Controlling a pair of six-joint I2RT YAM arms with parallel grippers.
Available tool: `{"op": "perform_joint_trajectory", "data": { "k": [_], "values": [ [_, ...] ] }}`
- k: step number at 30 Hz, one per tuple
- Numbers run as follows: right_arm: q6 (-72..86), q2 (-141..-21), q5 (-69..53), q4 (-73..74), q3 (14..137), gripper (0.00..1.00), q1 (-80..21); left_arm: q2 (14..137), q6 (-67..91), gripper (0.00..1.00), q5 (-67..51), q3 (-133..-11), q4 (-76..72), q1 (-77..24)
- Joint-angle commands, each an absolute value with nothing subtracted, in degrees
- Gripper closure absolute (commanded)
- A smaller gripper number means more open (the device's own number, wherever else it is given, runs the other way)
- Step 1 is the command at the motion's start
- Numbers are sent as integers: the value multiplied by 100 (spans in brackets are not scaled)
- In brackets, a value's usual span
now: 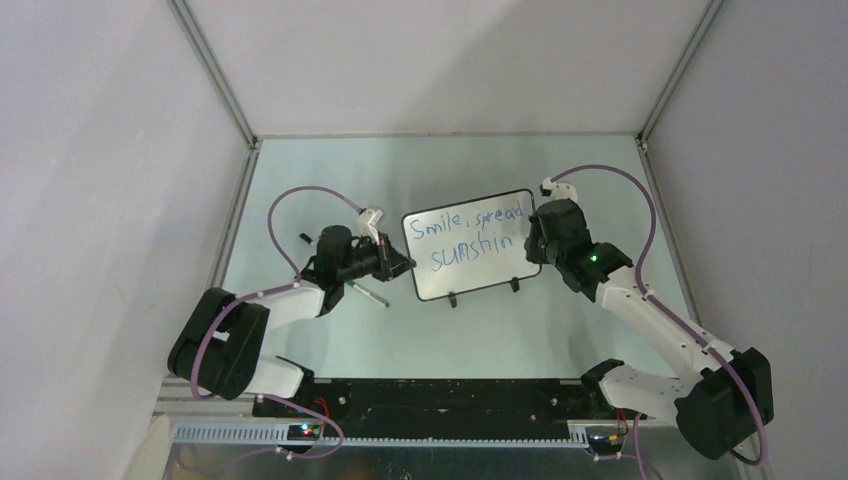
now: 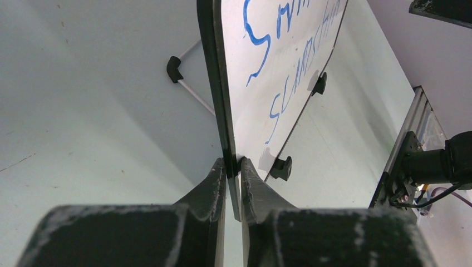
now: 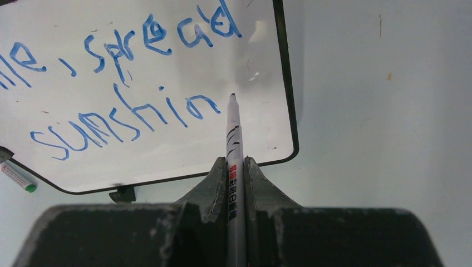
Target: Write a sentence on the whiteboard
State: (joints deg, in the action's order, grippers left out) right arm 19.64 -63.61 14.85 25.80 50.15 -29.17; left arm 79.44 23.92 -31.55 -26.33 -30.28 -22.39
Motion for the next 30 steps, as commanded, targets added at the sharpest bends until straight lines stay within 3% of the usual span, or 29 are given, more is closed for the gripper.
{"op": "perform_joint_trajectory", "data": {
  "k": [1, 30],
  "values": [
    [1964, -6455, 1368, 2390, 5168, 100, -2846, 7903, 2144, 95, -2952, -2716, -2805, -2269],
    [2136, -6869, 1689, 2363, 5234, 100, -2713, 7867, 2127, 94, -2938, -2716, -2772, -2268]
  ]
}}
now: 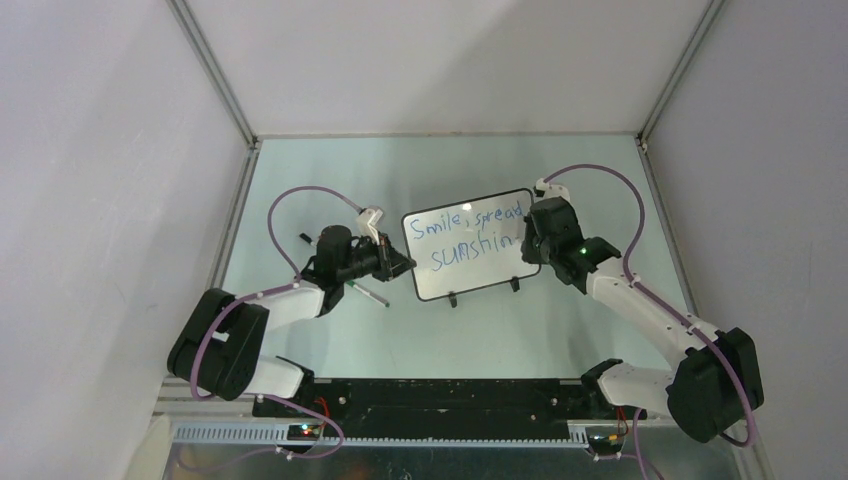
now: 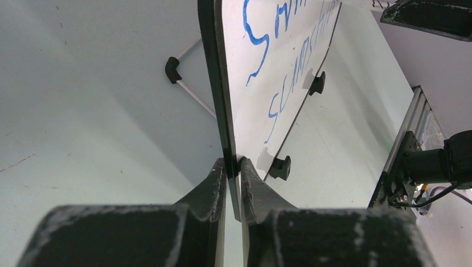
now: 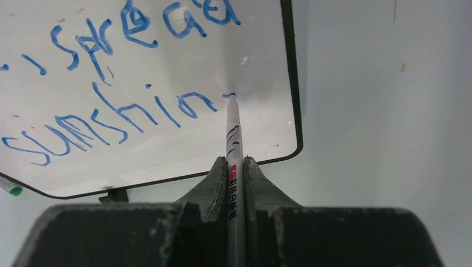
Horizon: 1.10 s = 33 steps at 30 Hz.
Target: Write a sentence on the whiteboard
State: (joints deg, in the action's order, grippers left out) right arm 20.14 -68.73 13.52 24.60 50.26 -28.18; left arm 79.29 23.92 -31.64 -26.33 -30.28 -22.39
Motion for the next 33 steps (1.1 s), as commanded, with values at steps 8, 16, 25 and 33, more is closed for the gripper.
{"op": "perform_joint_trajectory", "data": {
  "k": [8, 16, 25, 33],
  "values": [
    [2162, -6810, 1678, 2383, 5230, 100, -2627, 7853, 2127, 94, -2944, -2716, -2760, -2273],
    [2123, -6855, 1557, 2333, 5372, 100, -2628, 7858, 2123, 95, -2933, -2716, -2760, -2270],
    [2101, -6971, 1539, 2331, 5579, 100, -2619, 7866, 2101, 94, -2914, -2722, -2739, -2276],
    [2104, -7072, 1405, 2331, 5622, 100, -2615, 7867, 2101, 95, -2915, -2722, -2738, -2275]
  ]
}}
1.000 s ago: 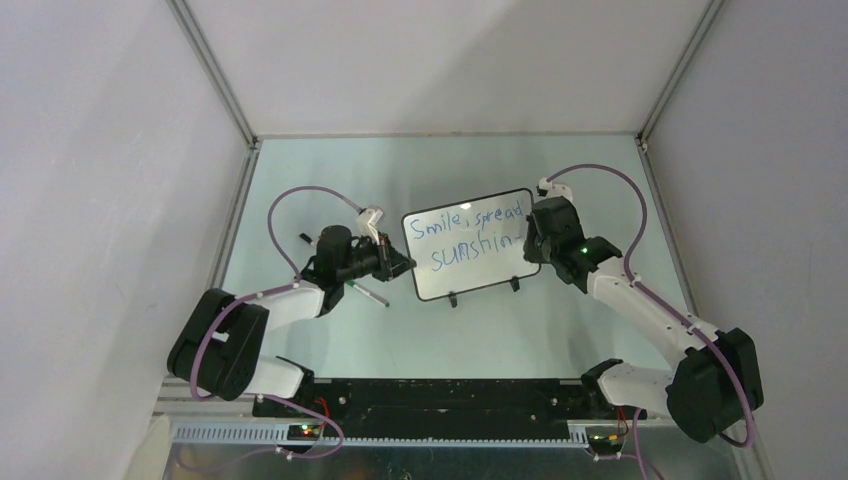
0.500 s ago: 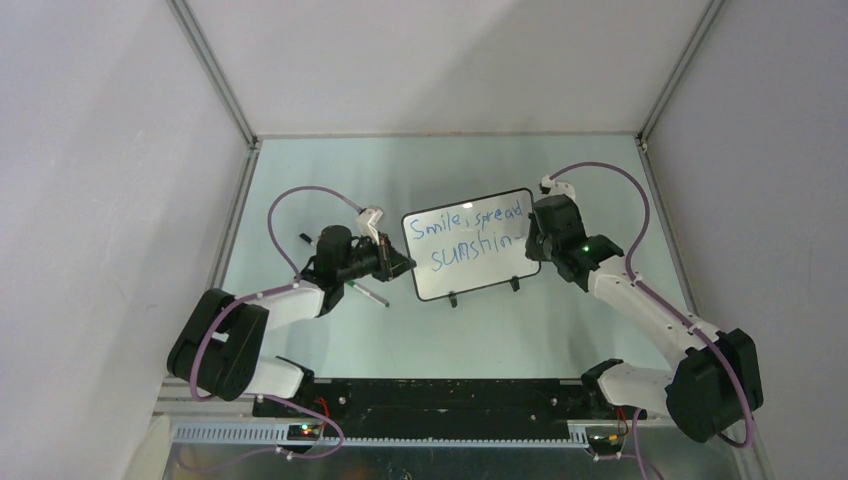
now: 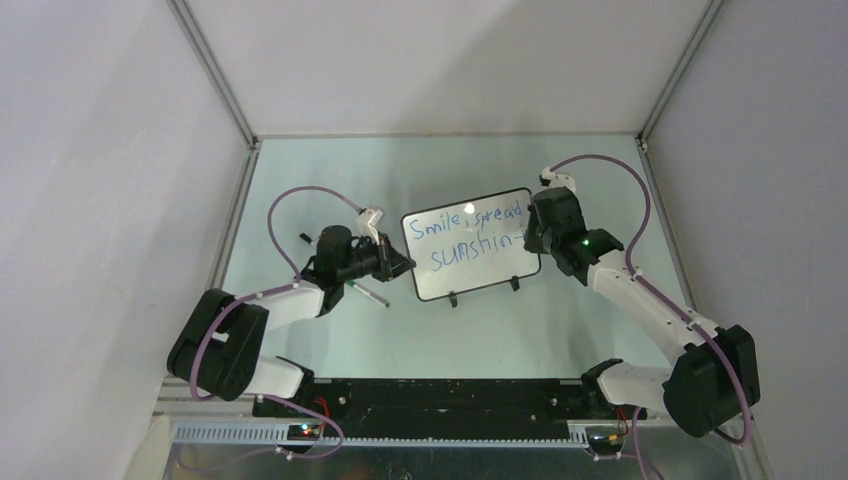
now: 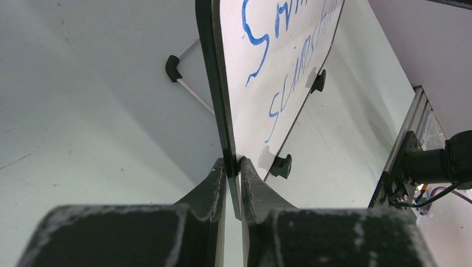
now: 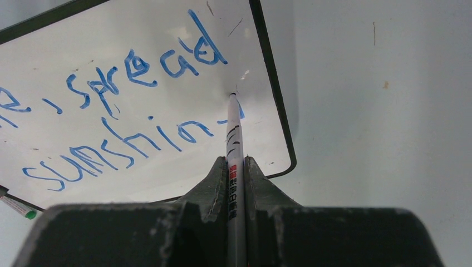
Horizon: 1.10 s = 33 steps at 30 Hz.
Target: Write a sentence on the whiteboard
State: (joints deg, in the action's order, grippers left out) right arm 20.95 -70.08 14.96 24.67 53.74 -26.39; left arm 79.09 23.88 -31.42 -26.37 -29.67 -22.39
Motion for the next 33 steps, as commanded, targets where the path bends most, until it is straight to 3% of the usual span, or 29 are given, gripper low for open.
{"op": "perform_joint_trajectory", "data": {
  "k": [1, 33],
  "values": [
    [2099, -7083, 1369, 2325, 5622, 100, -2617, 7862, 2101, 95, -2917, -2724, -2735, -2276],
    [2075, -6984, 1101, 2563, 5335, 100, -2745, 7844, 2084, 94, -2899, -2716, -2723, -2268]
  ]
}}
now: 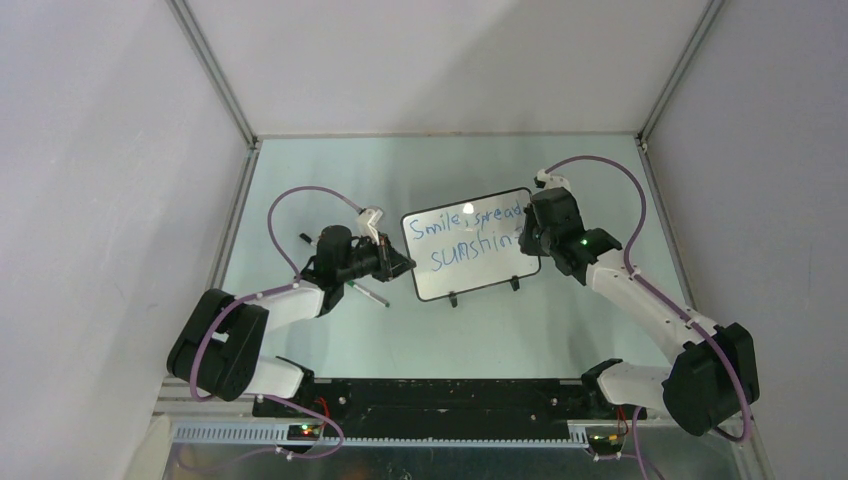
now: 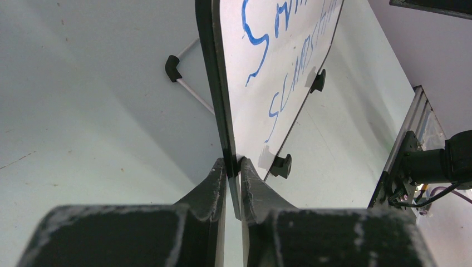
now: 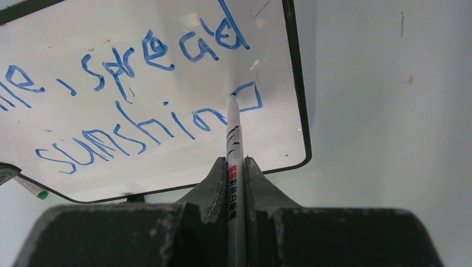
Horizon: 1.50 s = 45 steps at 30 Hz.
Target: Write a sentence on the whiteboard
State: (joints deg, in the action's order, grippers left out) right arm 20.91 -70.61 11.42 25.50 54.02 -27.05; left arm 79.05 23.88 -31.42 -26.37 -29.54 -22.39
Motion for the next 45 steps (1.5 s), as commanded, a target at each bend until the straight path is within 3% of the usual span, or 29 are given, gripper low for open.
{"op": "perform_joint_trajectory", "data": {
  "k": [1, 36, 43, 45],
  "values": [
    [2070, -6956, 1099, 2572, 5322, 100, -2748, 7846, 2088, 94, -2900, -2716, -2719, -2272],
    [2194, -6289, 1322, 2715, 5014, 100, -2494, 7748, 2066, 94, -2870, -2685, -2697, -2270],
    [2089, -5483, 1339, 2444, 4844, 100, -2490, 7409, 2087, 70, -2707, -2434, -2905, -2276],
    [2108, -5288, 1552, 2347, 4740, 100, -2488, 7202, 2098, 58, -2615, -2360, -2919, -2269]
  ]
}}
